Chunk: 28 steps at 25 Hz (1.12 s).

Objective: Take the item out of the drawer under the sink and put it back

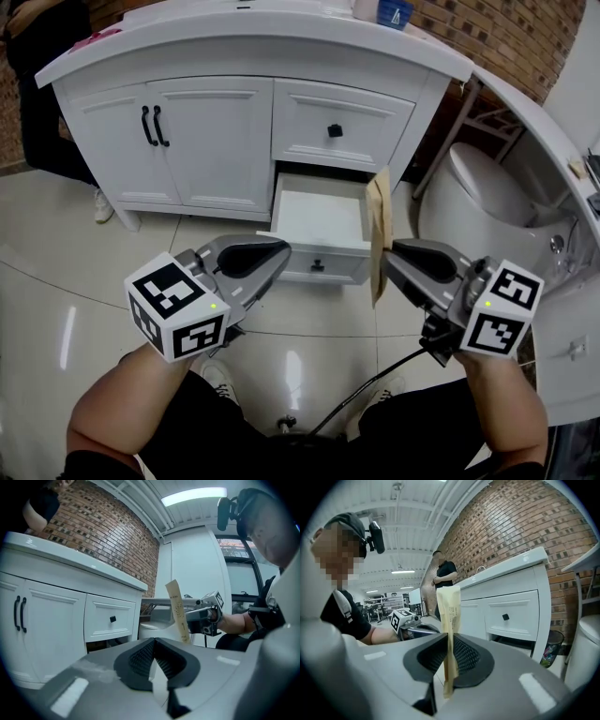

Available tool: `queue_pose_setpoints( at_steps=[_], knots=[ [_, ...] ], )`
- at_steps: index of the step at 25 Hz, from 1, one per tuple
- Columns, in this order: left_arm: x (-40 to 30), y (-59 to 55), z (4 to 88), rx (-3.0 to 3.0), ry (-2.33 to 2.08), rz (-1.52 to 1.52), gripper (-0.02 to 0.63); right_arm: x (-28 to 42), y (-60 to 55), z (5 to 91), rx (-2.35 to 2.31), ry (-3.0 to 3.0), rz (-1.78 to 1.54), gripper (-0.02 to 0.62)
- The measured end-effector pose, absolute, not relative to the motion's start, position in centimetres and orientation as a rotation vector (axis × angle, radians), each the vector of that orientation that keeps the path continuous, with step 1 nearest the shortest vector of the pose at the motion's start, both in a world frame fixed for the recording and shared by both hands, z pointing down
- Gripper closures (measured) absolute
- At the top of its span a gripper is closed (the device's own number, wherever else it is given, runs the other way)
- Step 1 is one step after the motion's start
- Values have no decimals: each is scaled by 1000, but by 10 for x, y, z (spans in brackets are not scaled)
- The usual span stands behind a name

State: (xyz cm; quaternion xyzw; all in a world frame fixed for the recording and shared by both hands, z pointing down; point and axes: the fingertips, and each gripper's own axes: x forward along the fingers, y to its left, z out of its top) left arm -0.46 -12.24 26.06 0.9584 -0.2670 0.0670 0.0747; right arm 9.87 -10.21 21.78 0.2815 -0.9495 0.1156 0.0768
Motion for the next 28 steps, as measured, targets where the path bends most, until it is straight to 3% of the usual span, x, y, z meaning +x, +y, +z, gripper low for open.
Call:
queue_pose_setpoints(
  at_steps=[28],
  knots=[
    [-3,-117,255,2888,-775,190,601,109,-86,246,844,-2808,474,554]
  ],
)
